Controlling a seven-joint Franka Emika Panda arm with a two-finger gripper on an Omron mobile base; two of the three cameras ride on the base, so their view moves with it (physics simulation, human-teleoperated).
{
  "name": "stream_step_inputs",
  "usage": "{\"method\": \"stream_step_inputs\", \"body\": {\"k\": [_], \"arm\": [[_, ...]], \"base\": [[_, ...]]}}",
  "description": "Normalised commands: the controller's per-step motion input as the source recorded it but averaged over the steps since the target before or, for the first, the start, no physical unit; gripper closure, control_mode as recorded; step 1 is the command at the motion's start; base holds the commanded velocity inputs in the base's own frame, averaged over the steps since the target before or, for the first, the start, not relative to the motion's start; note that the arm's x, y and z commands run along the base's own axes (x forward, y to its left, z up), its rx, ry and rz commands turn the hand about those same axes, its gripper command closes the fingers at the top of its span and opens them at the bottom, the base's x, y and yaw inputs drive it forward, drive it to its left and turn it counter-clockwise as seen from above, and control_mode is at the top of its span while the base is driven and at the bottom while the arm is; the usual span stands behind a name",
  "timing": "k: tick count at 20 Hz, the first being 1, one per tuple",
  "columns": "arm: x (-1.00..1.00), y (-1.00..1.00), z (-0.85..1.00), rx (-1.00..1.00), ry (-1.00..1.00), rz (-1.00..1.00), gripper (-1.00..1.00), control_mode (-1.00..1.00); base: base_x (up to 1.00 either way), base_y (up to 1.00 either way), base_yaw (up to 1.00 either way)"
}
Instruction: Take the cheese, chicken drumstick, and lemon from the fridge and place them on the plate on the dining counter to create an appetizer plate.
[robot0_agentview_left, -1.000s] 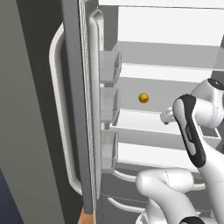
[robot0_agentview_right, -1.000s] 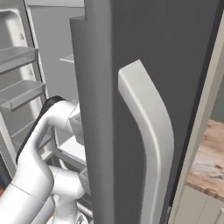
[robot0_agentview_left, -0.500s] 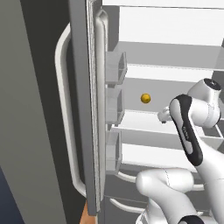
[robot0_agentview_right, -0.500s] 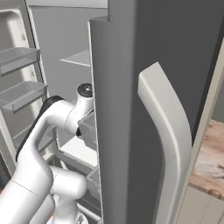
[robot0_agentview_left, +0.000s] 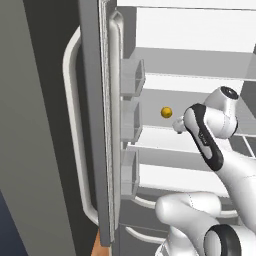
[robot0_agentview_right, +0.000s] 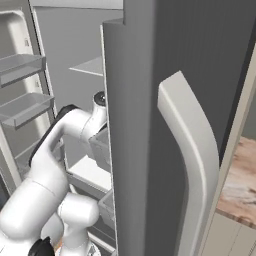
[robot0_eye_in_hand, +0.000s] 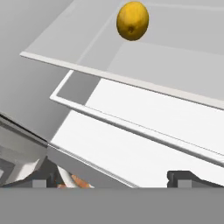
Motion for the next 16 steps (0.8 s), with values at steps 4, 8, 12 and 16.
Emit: {"method": "stream_step_inputs", "body": {"k": [4, 8, 12, 16], "arm": [[0.58, 0.0, 0.0, 0.01, 0.0, 0.0, -1.0, -1.0], [0.47, 0.0, 0.0, 0.0, -0.01, 0.0, -1.0, -1.0], [0.34, 0.0, 0.0, 0.0, -0.04, 0.0, -1.0, -1.0], [0.33, 0.0, -0.01, 0.0, -0.04, 0.0, -1.0, -1.0]], "base": [[0.0, 0.0, 0.0], [0.0, 0.0, 0.0], [0.0, 0.0, 0.0], [0.0, 0.0, 0.0]]}}
